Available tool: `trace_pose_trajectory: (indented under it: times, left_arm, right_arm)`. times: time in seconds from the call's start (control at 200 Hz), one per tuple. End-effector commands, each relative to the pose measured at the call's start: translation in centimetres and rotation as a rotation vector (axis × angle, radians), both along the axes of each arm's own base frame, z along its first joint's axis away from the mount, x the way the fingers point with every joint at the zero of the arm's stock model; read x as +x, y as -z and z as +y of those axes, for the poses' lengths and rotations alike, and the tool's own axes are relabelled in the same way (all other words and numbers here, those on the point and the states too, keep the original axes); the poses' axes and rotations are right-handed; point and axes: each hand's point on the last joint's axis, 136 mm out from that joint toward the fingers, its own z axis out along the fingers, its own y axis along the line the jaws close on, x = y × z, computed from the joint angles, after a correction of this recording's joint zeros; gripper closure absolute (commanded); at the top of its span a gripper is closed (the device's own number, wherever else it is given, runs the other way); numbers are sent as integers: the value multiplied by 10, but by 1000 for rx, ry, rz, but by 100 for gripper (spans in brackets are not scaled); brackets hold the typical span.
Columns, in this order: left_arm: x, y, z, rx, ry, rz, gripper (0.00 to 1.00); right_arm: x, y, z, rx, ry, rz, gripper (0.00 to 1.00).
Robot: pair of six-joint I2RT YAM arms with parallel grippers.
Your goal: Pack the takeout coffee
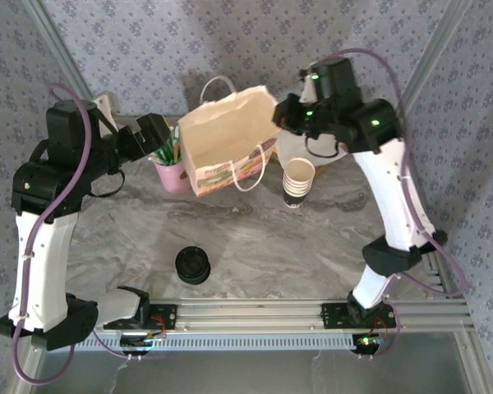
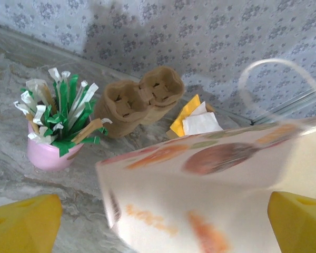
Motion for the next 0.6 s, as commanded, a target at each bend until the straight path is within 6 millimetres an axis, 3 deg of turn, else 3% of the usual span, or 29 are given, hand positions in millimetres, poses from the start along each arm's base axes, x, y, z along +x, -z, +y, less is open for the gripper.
trace_pose_trajectory:
  times: [0.0, 0.165, 0.335, 0.475, 0.595]
  left_arm:
    - [-3, -21, -3, -13, 33, -71, 0]
    - [1, -26, -28, -36, 133, -90, 4]
    - [8, -12, -80, 38, 282, -69, 4]
    - [12, 5, -120, 85, 375, -42, 3]
    - [11, 20, -142, 112, 431, -13, 3]
  right_arm:
    - [-14, -47, -54, 88, 120, -101, 100]
    - [-19, -49, -144, 147, 352, -87, 100]
    - [-40, -37, -235, 191, 622, -49, 100]
    - [-62, -13, -291, 231, 848, -11, 100]
    - [-74, 15, -322, 234, 997, 42, 100]
